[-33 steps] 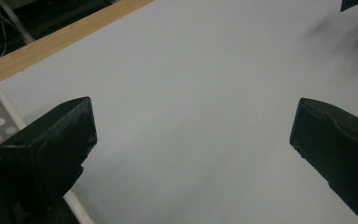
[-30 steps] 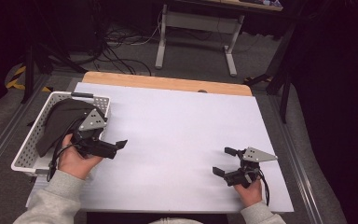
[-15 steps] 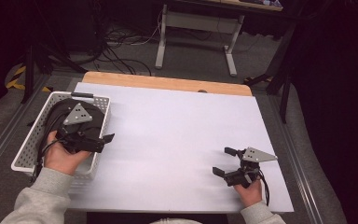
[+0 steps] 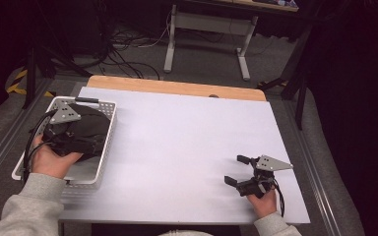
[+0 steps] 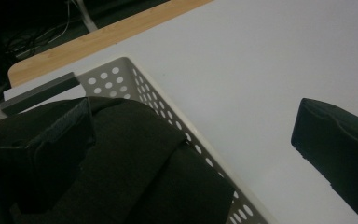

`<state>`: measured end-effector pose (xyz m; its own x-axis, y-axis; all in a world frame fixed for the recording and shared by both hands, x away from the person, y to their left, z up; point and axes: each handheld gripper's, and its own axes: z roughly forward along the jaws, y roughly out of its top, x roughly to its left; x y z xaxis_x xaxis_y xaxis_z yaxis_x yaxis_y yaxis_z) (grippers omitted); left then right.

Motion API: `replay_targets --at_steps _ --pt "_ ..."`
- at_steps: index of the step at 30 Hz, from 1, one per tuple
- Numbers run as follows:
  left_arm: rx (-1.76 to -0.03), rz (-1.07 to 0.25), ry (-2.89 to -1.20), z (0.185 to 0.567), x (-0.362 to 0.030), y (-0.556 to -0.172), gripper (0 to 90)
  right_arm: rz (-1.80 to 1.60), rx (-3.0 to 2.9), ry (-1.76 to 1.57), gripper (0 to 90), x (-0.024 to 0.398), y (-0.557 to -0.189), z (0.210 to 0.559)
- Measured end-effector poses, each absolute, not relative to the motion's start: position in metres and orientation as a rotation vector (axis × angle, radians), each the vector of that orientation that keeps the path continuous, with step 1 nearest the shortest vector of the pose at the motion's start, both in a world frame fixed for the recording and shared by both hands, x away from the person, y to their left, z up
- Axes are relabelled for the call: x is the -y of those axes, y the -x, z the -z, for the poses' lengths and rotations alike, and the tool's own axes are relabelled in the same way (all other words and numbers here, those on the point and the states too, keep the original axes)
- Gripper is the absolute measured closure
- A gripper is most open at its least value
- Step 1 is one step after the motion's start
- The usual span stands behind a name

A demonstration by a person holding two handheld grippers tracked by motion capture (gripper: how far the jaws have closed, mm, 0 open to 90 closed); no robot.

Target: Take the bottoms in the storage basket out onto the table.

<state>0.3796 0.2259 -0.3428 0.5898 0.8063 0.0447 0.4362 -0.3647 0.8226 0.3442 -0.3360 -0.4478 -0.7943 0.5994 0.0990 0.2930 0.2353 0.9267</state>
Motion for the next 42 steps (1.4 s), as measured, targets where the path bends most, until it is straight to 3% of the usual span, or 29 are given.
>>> replay_targets --at_steps 42 --pt "-1.338 -0.521 -1.985 0.369 -0.285 -0.412 0.1 -1.584 -2.240 -0.830 0.0 0.336 -0.344 0.448"
